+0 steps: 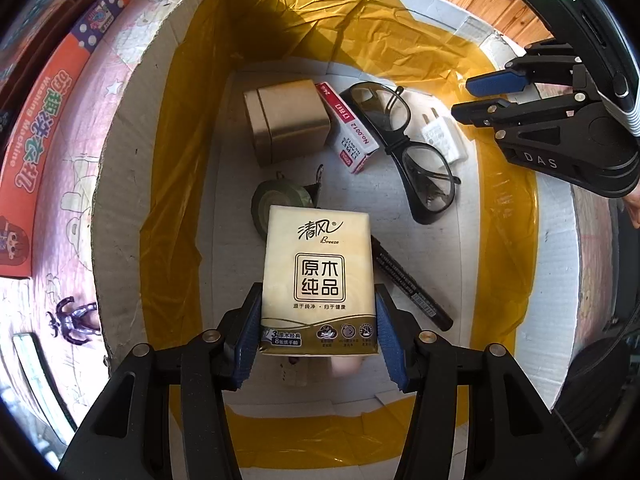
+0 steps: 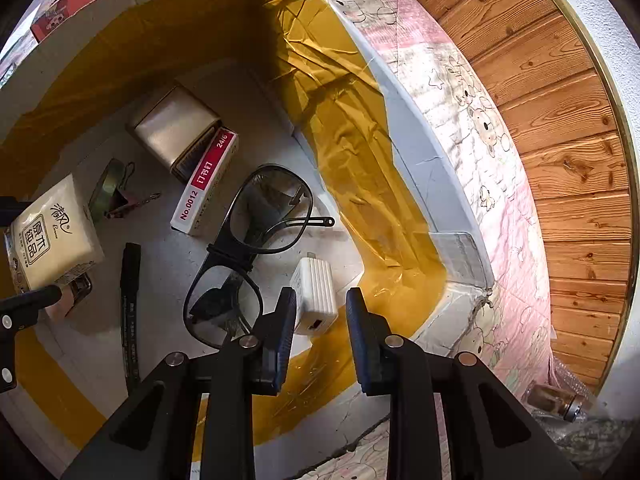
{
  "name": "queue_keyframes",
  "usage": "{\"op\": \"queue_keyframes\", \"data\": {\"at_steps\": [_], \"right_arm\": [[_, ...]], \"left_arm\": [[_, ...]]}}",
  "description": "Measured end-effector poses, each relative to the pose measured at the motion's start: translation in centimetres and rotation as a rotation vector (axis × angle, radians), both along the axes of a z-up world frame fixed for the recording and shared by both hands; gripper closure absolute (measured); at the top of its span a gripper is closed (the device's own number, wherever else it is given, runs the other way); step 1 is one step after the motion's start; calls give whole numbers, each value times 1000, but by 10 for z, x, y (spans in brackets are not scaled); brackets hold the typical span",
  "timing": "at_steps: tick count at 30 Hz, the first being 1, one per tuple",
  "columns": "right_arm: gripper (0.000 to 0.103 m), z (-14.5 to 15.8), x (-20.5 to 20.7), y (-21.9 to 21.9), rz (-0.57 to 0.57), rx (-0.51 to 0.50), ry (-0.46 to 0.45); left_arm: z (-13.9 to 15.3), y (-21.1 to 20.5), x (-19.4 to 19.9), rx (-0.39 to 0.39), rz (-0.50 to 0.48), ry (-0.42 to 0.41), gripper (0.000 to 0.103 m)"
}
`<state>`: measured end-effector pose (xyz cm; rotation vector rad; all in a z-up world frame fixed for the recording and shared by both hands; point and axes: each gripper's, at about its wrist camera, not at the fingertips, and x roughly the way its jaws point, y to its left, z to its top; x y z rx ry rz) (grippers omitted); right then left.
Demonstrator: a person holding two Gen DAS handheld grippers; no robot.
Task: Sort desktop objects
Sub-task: 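Lower and release the tissue pack and charger into the box, opening both tools, then withdraw both tools up from the box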
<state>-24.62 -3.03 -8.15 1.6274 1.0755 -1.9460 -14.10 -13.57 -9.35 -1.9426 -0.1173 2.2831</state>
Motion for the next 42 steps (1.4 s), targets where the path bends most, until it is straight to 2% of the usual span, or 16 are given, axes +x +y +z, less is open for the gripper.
{"op": "queue_keyframes", "data": {"at_steps": [4, 8, 14, 16, 20, 25, 34, 42], "right_arm": [[73, 9, 8, 4, -9, -27, 5], [61, 20, 20, 4, 0, -51, 8], [58, 35, 41, 8, 23, -85, 6], [58, 40, 45, 12, 29, -101, 3], [50, 54, 56, 19, 40, -139, 9], [49, 69, 84, 29, 62, -178, 1], [49, 91, 168, 41, 139, -244, -18], [44, 94, 226, 43, 174, -268, 25]], "left_arm": [[9, -1, 5, -8, -1, 9, 49], [23, -2, 9, -8, 7, 26, 49], [39, -2, 14, -44, 28, 60, 49], [45, -1, 19, -61, 34, 83, 49], [63, 2, 36, -97, 29, 140, 49], [87, 13, 63, -141, 16, 229, 49], [110, 34, 107, -101, 13, 290, 48], [121, 44, 146, -60, 50, 366, 47]]}}
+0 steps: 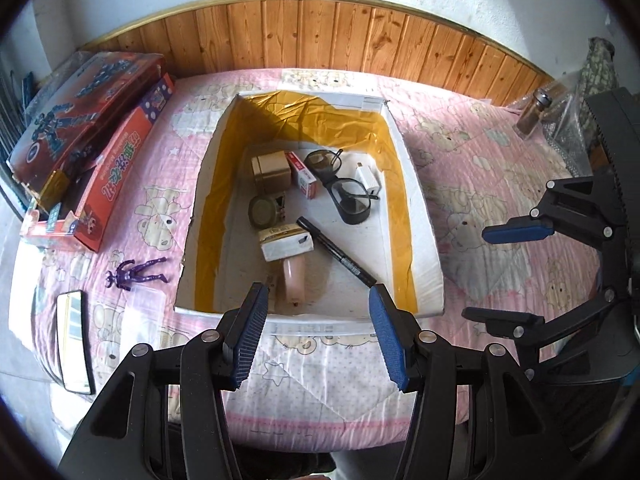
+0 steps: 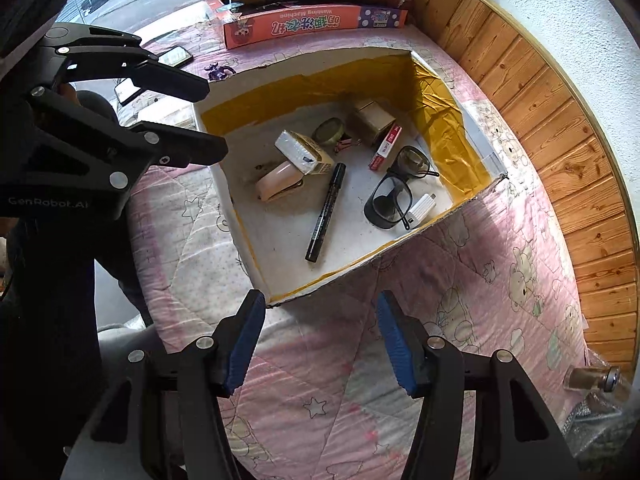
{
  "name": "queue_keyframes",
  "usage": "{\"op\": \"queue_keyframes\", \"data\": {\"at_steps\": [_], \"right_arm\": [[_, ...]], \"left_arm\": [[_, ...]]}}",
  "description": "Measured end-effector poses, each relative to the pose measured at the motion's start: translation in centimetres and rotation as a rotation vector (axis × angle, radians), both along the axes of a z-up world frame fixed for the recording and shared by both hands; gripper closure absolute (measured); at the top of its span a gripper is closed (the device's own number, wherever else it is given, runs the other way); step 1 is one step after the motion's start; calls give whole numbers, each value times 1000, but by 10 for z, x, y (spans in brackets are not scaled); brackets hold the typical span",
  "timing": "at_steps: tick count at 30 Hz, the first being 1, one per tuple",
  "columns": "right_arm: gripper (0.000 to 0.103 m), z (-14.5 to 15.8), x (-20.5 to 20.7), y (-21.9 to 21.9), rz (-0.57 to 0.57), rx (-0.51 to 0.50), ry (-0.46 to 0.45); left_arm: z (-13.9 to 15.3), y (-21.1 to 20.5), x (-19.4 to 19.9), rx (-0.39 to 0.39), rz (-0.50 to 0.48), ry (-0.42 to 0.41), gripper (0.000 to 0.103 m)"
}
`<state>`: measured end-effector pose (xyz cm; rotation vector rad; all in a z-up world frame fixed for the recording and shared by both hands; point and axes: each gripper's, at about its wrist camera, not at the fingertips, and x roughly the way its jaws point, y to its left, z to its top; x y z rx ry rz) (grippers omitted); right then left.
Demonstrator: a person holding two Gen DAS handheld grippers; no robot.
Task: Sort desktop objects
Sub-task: 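Withdraw both tools up from the box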
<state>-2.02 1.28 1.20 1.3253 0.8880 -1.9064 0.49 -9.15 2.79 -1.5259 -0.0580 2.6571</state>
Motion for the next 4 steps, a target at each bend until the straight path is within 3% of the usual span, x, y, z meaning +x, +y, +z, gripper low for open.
{"op": "queue_keyframes", "data": {"at_steps": [4], "right_arm": [[44, -6, 11, 1, -11, -15, 4]], "left_arm": [[9, 0, 16, -18, 29, 45, 47]]}}
